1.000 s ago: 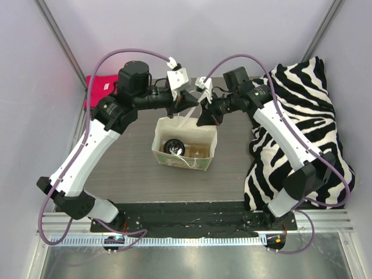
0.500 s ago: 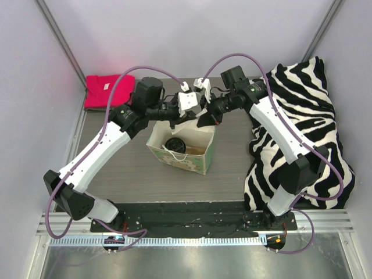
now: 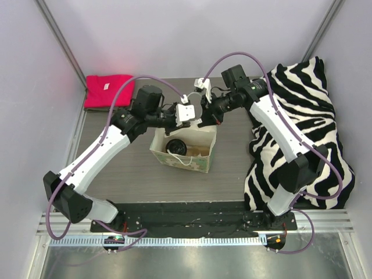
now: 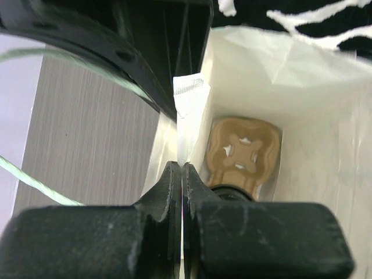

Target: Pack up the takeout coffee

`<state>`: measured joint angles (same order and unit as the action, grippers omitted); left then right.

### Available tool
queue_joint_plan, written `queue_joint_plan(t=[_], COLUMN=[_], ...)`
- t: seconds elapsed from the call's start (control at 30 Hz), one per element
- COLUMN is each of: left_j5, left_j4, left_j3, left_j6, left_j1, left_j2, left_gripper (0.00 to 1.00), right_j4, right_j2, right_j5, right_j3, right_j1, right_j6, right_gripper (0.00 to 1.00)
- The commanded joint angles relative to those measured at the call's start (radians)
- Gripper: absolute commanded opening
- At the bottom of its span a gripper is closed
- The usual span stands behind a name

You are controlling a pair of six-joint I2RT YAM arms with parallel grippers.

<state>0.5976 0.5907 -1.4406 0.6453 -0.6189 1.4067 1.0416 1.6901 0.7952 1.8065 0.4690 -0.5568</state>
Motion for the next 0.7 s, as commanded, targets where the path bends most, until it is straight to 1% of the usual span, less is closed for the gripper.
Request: queue_joint_plan(t=[0.0,0.2,0.27,0.33,0.37,0.4,0.5,0.67], left_j5=[0.007,0.001,-0.008,-0.015,-0.018,-0.025,-0.033,-0.007], left_j4=[0.024,0.047,0.064,0.08,0.101,0.112,0.139,0.158], left_j3=[0.012,0.014,0.005,-0.013,-0.023,-0.033,-0.075,-0.168], left_j6=[0.076,0.091,0.094,0.094,0.094,0.093,0.07,0.01], left_j1=[0.022,0.027,0.027,0.027,0.025,0.027,0.027,0.027], left_j2=[-0.02,0.011,0.023,0.032,0.04,0.052,0.072,0.084], left_gripper=[0.0,0.0,0.03,0.15,0.24,0.38,0.49,0.51], right_j4=[0.02,0.044,0.049,0.051,0.051,0.051,0.054,0.052], right_j2=[0.01,0.026,0.029,0.033,0.034,0.036,0.04,0.049], right_j5=[0.045,0.056,0.058,0.059,0.058,0.056,0.056,0.053], right_j3=[0.066,0.085,0.091,0.091,0.091,0.094,0.099,0.103], right_j1=[-0.009,-0.013,-0.015,-0.015,-0.016,-0.018,-0.016,-0.02], right_j6=[-0.035,-0.057,-0.06,-0.06,-0.063,-0.061,-0.064,-0.068], right_gripper=[0.01,0.01,0.01,0.01,0.01,0.01,0.01,0.01])
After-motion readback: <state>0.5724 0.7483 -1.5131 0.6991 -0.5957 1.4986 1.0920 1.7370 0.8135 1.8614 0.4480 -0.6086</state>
